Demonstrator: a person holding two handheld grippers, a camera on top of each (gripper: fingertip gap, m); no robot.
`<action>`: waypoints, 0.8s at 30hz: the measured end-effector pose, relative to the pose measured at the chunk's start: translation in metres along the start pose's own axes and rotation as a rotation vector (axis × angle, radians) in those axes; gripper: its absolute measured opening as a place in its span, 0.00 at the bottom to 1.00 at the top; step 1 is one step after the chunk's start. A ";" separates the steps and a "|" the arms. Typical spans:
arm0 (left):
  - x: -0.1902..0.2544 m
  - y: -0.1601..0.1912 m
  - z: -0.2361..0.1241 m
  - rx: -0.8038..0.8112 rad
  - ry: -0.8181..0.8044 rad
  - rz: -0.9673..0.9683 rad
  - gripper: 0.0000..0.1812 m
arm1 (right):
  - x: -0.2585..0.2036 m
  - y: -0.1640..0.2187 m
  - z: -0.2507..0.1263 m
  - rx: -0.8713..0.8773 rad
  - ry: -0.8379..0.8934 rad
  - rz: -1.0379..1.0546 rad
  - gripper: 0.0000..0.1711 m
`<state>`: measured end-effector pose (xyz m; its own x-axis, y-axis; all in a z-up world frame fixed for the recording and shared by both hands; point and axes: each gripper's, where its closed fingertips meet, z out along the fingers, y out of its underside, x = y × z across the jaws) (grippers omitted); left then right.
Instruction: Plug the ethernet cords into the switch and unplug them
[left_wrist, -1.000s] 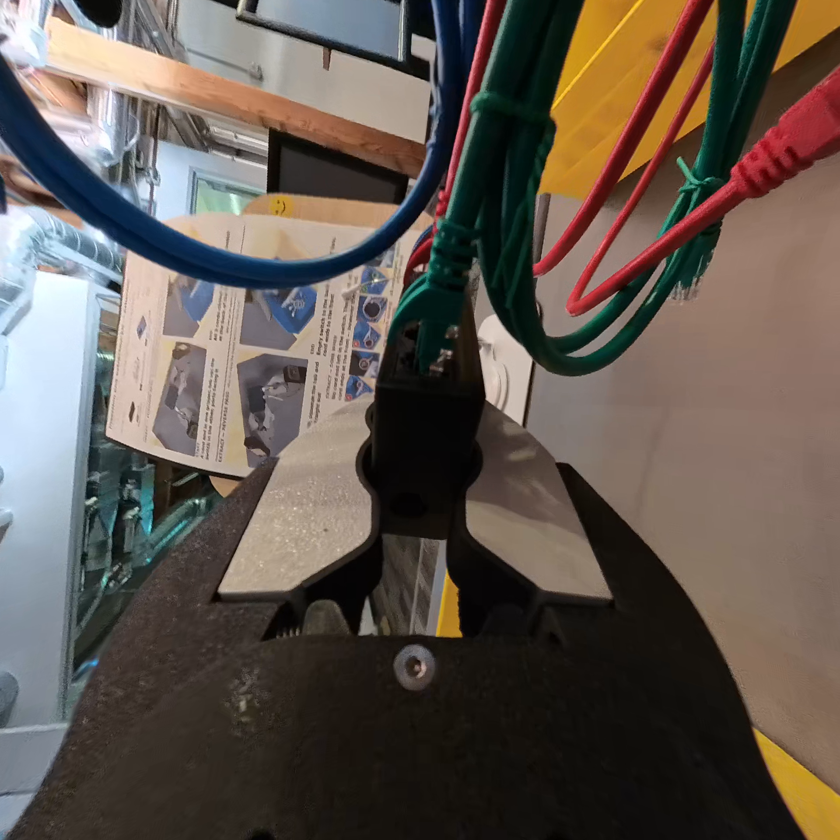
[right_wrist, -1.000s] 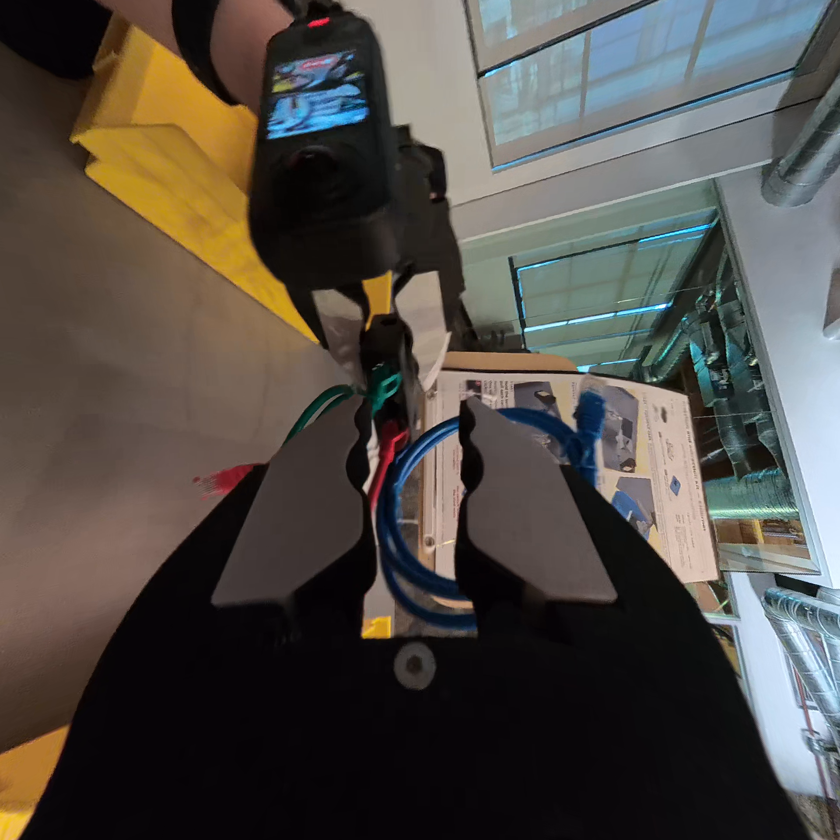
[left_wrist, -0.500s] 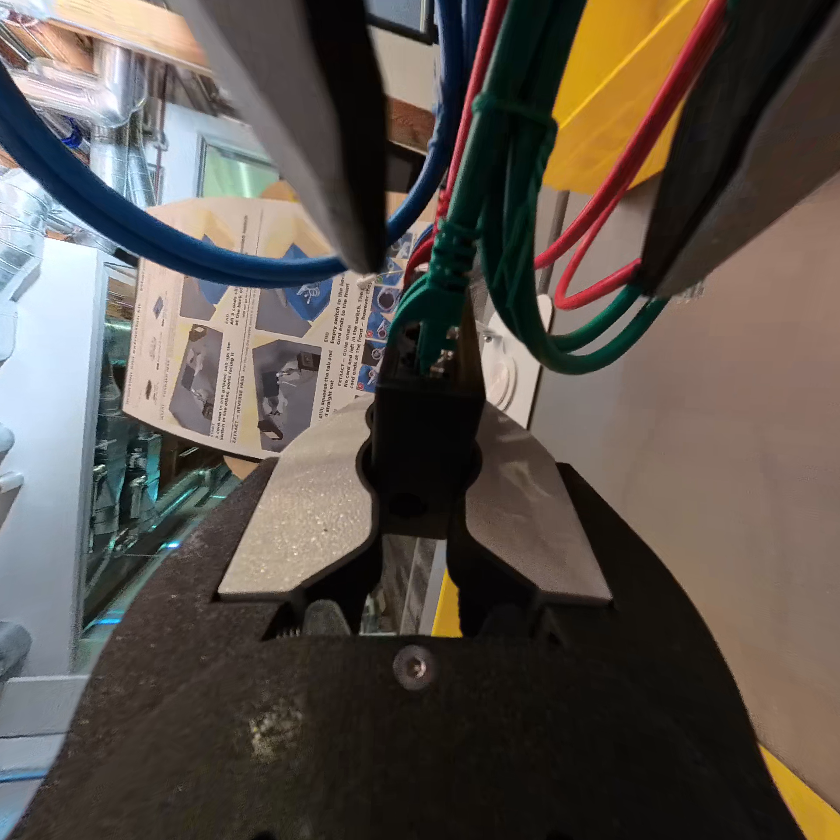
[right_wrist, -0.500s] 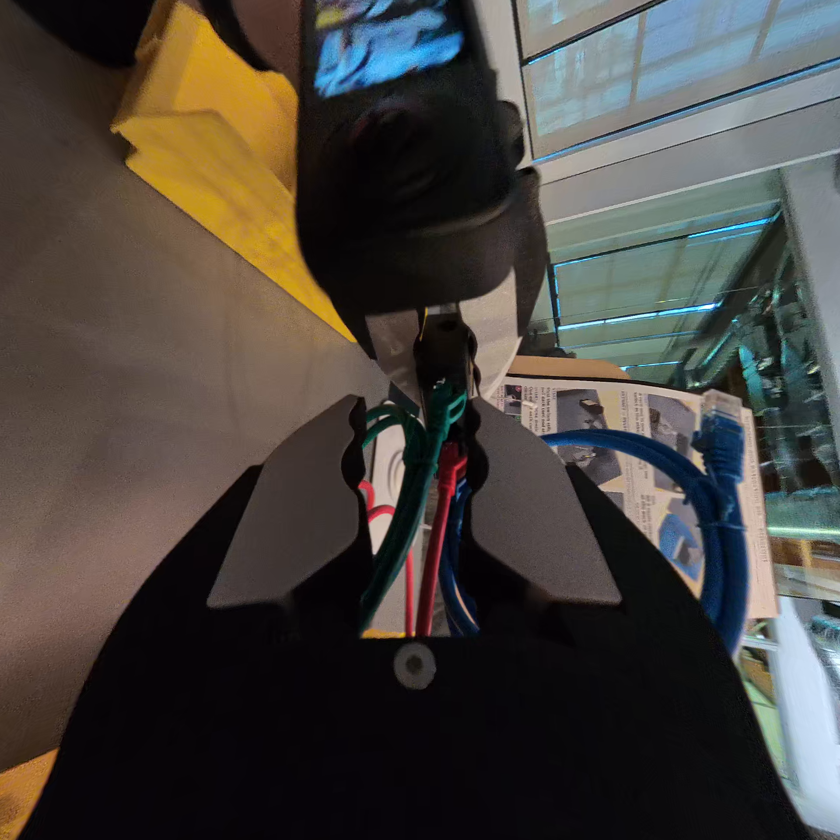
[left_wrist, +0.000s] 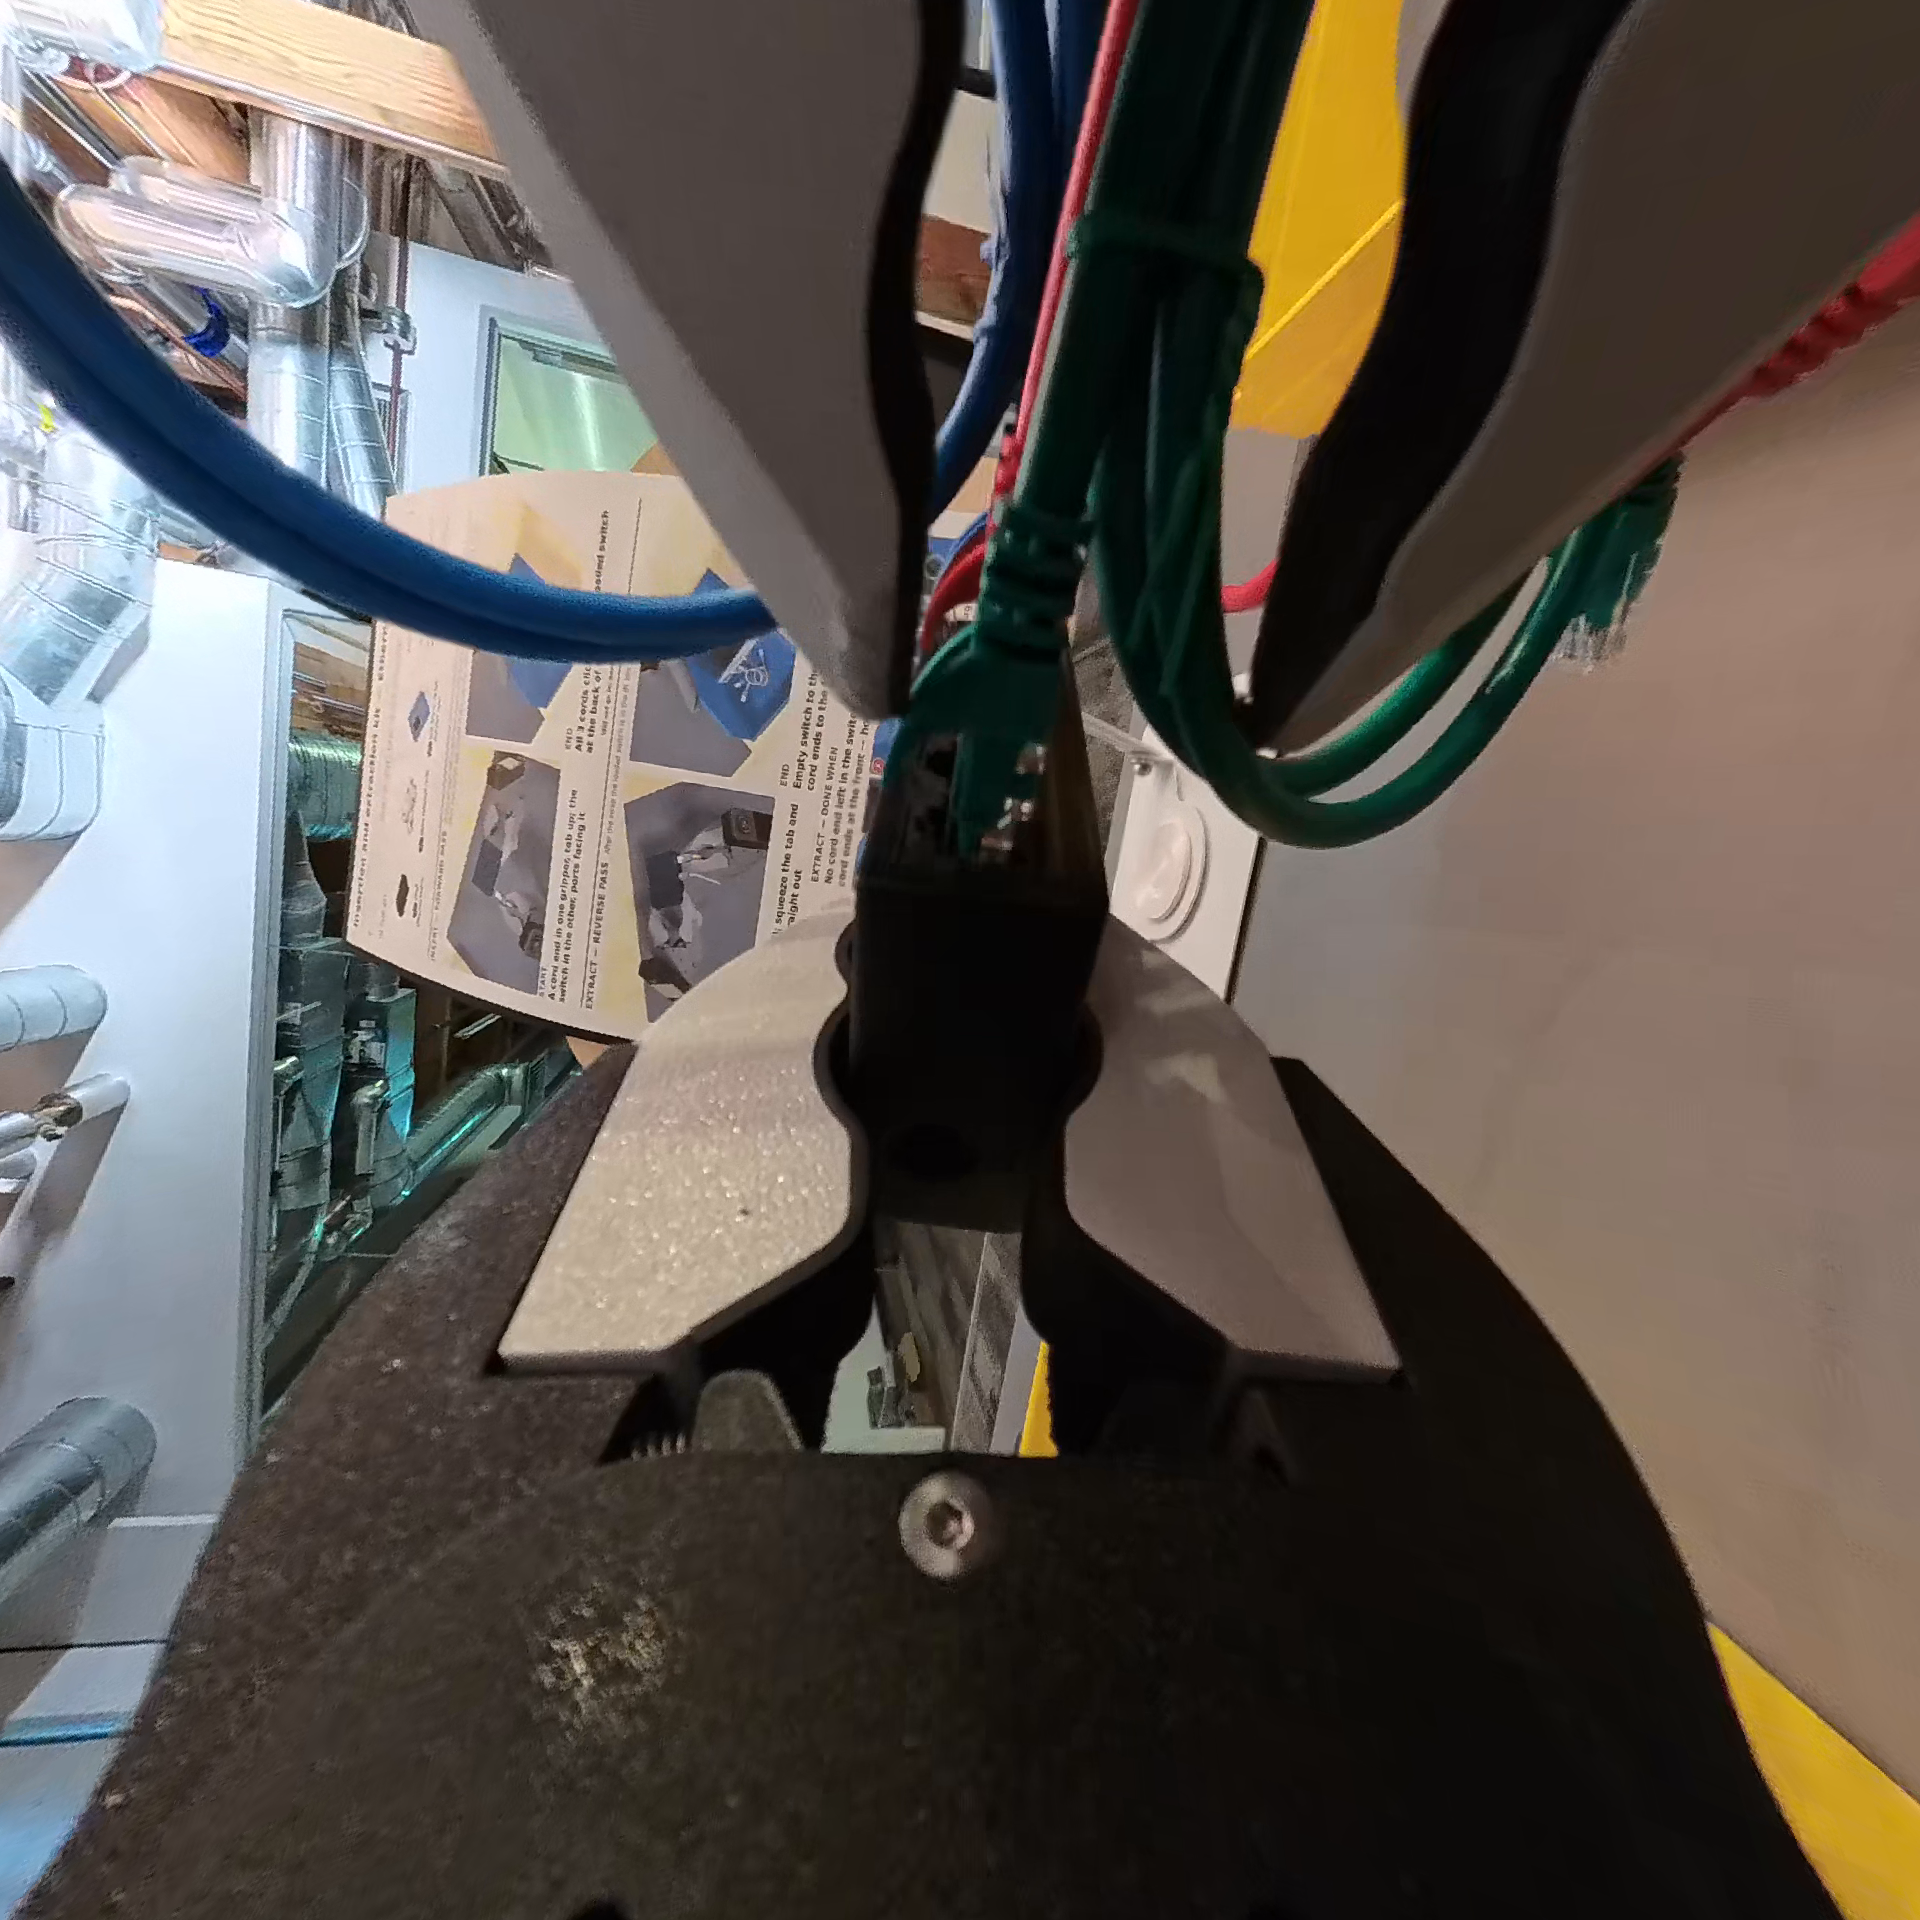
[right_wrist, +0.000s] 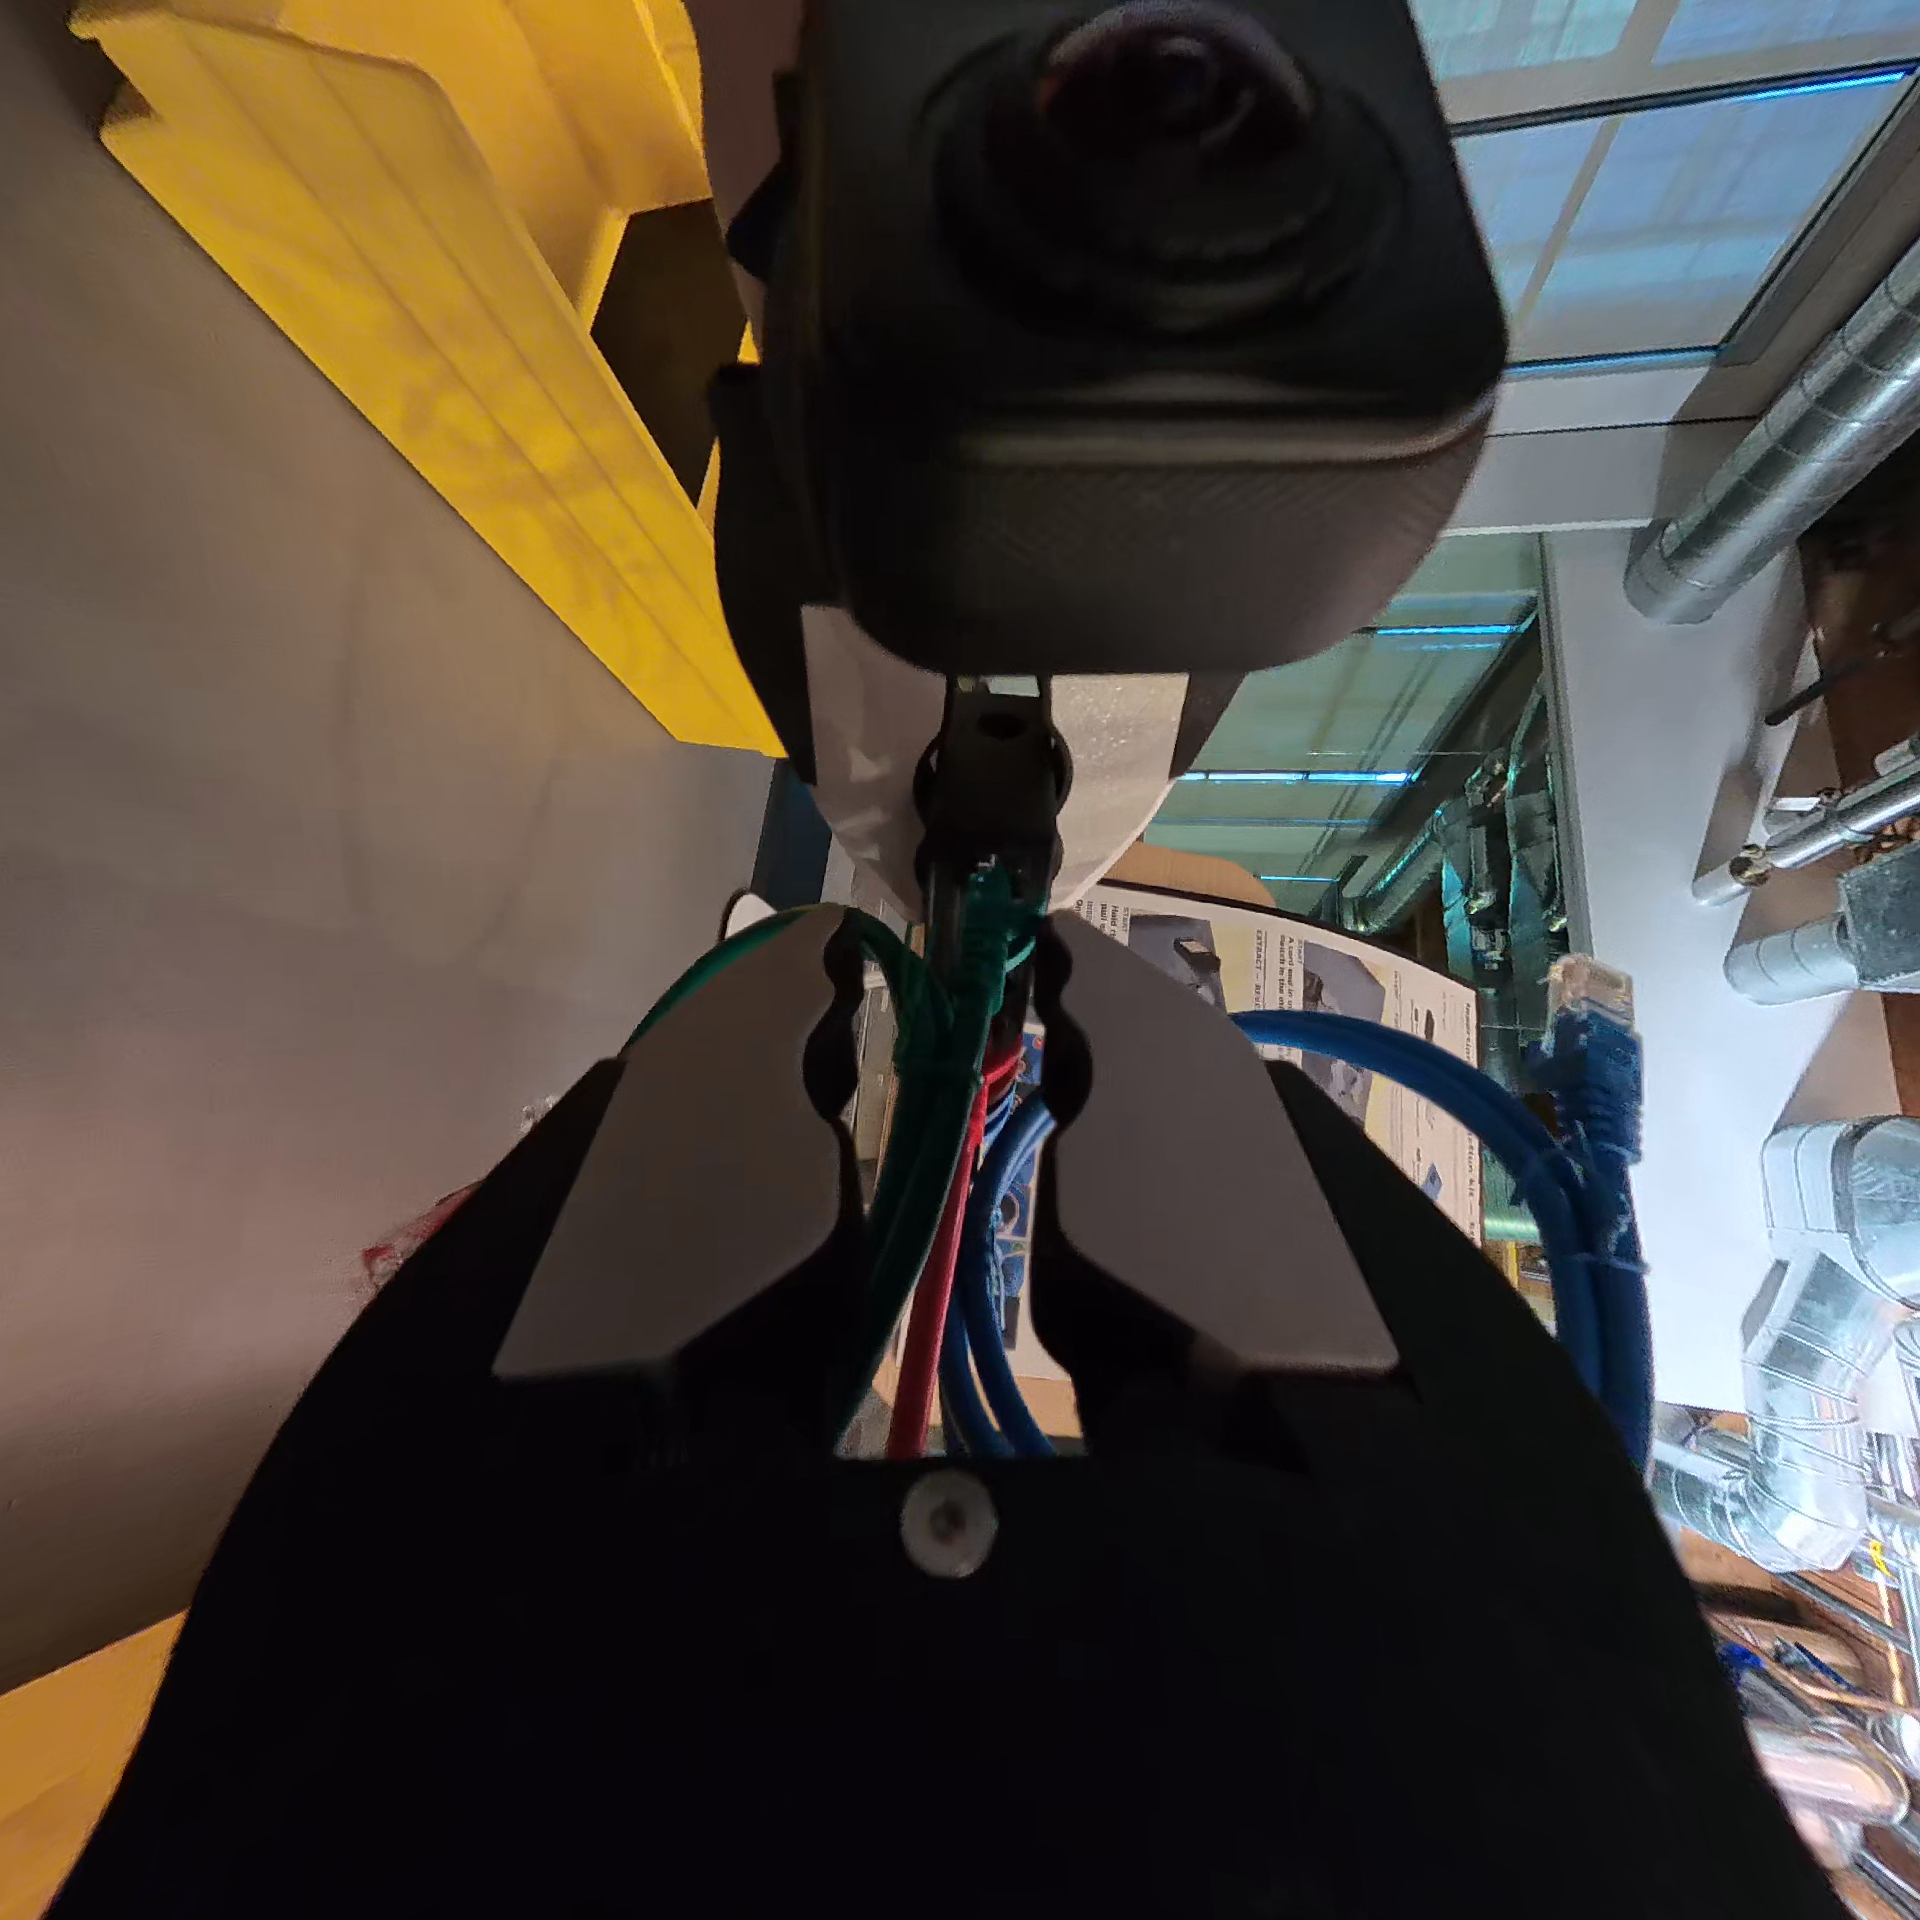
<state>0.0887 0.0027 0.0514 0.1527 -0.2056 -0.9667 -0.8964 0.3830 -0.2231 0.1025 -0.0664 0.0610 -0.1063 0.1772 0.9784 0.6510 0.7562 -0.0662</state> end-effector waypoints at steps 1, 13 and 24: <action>0.000 0.000 0.000 -0.007 -0.006 0.010 0.17 | 0.000 0.000 0.000 0.003 -0.001 0.002 0.19; -0.004 0.000 -0.002 -0.050 -0.047 0.057 0.17 | 0.008 -0.013 -0.010 0.121 -0.026 0.160 0.18; -0.031 -0.008 -0.009 -0.039 -0.276 0.110 0.17 | 0.023 -0.003 -0.005 0.020 0.111 0.067 0.11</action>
<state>0.0871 -0.0023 0.0847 0.1561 0.0897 -0.9837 -0.9283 0.3535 -0.1150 0.1017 -0.0681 0.0847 0.0218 0.1575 0.9873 0.6384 0.7578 -0.1350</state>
